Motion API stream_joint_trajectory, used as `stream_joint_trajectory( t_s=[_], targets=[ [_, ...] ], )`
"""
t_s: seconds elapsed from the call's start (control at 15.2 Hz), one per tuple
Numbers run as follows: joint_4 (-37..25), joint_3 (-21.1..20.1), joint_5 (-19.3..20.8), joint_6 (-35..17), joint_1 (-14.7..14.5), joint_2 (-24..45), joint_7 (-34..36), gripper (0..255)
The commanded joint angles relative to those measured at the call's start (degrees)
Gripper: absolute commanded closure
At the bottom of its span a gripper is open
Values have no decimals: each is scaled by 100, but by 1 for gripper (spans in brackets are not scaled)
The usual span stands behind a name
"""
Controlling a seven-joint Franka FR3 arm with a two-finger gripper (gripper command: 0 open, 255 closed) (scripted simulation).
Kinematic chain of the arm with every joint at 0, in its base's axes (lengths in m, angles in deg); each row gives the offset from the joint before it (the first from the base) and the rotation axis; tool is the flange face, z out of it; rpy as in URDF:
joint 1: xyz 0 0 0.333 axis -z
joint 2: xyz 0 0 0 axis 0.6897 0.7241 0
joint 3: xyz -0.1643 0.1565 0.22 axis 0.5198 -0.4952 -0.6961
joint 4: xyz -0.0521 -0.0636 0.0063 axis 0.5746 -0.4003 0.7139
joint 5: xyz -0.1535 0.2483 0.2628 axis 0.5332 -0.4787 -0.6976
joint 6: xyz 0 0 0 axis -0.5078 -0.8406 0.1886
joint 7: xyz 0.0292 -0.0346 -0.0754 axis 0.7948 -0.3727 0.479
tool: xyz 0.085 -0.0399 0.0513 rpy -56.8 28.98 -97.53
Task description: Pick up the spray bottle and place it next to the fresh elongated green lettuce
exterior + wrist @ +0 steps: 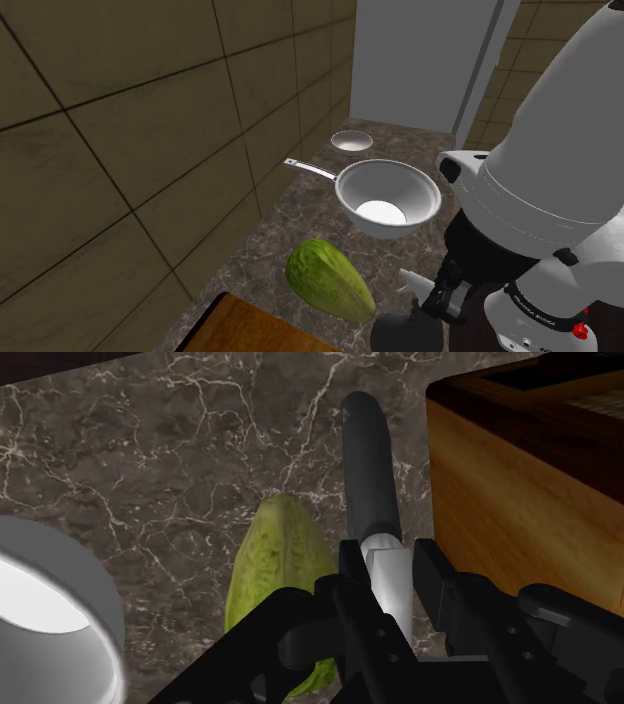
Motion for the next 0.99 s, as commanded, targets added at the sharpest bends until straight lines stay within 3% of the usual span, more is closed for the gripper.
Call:
stream_joint_trajectory(
  t_s=[0.0, 0.92],
  targets=[
    [139, -80, -74, -135, -25, -10, -13, 255],
    [933, -690, -612, -1044, -164, 83, -91, 255]
  ],
)
